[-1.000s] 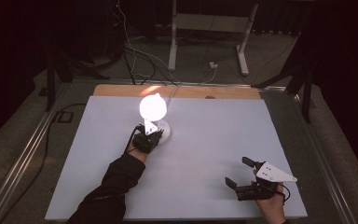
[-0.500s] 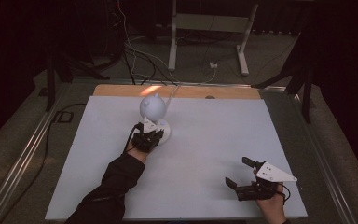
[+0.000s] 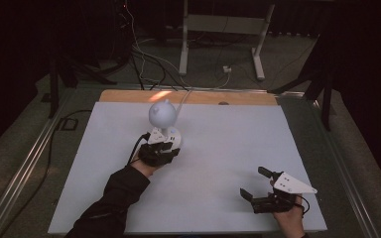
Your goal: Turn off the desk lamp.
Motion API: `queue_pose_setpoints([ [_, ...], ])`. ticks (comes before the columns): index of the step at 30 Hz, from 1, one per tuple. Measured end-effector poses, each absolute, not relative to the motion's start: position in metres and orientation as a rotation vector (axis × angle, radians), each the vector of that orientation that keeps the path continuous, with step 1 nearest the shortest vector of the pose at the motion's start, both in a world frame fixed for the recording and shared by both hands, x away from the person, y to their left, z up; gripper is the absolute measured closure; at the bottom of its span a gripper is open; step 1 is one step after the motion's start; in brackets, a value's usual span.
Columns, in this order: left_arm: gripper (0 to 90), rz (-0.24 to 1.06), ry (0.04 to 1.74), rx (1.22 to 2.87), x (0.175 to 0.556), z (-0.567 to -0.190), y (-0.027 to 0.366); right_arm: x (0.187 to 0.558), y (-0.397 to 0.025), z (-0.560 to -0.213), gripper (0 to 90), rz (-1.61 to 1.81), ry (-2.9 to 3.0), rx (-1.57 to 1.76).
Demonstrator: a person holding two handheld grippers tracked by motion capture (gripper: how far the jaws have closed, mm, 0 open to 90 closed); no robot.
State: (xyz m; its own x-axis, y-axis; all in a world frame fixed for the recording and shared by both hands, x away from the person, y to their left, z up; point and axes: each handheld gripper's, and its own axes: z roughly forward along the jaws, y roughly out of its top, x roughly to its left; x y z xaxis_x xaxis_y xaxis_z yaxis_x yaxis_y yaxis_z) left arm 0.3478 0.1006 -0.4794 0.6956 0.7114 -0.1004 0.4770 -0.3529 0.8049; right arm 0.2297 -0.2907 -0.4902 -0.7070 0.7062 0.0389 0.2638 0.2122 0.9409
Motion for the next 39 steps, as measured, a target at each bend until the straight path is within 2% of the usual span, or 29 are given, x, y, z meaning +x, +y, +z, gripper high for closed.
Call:
queue_pose_setpoints([
  [3, 52.0, 0.326, 0.904, 2.023, 0.344, -0.477, 0.103, 0.230, -0.291, -0.490, 0.0, 1.503, 2.091, 0.901],
  [4, 52.0, 0.315, 0.902, 2.027, 0.343, -0.476, 0.104, 0.230, -0.291, -0.490, 0.0, 1.503, 2.091, 0.901],
  [5, 44.5, 0.315, 0.899, 2.041, 0.341, -0.476, 0.104, 0.230, -0.291, -0.490, 0.0, 1.503, 2.092, 0.901],
  [7, 42.6, 0.285, 0.895, 2.039, 0.339, -0.475, 0.106, 0.230, -0.291, -0.490, 0.0, 1.503, 2.092, 0.901],
  [12, 26.4, 0.266, 0.880, 2.050, 0.331, -0.471, 0.111, 0.229, -0.291, -0.490, 0.0, 1.502, 2.092, 0.902],
  [14, 23.0, 0.250, 0.871, 2.048, 0.328, -0.469, 0.114, 0.230, -0.291, -0.490, 0.0, 1.502, 2.092, 0.902],
  [16, 14.8, 0.203, 0.850, 2.059, 0.325, -0.468, 0.118, 0.230, -0.291, -0.490, 0.0, 1.502, 2.091, 0.905],
  [19, 7.8, 0.160, 0.833, 2.057, 0.320, -0.467, 0.124, 0.230, -0.290, -0.491, 0.0, 1.499, 2.095, 0.904],
  [22, 3.3, 0.145, 0.824, 2.061, 0.315, -0.468, 0.131, 0.230, -0.290, -0.491, 0.0, 1.499, 2.096, 0.904],
  [26, 1.7, 0.139, 0.811, 2.063, 0.309, -0.471, 0.142, 0.230, -0.290, -0.491, 0.0, 1.499, 2.096, 0.909],
  [39, 0.9, 0.131, 0.789, 2.088, 0.288, -0.483, 0.171, 0.231, -0.288, -0.492, 0.0, 1.492, 2.104, 0.909],
])
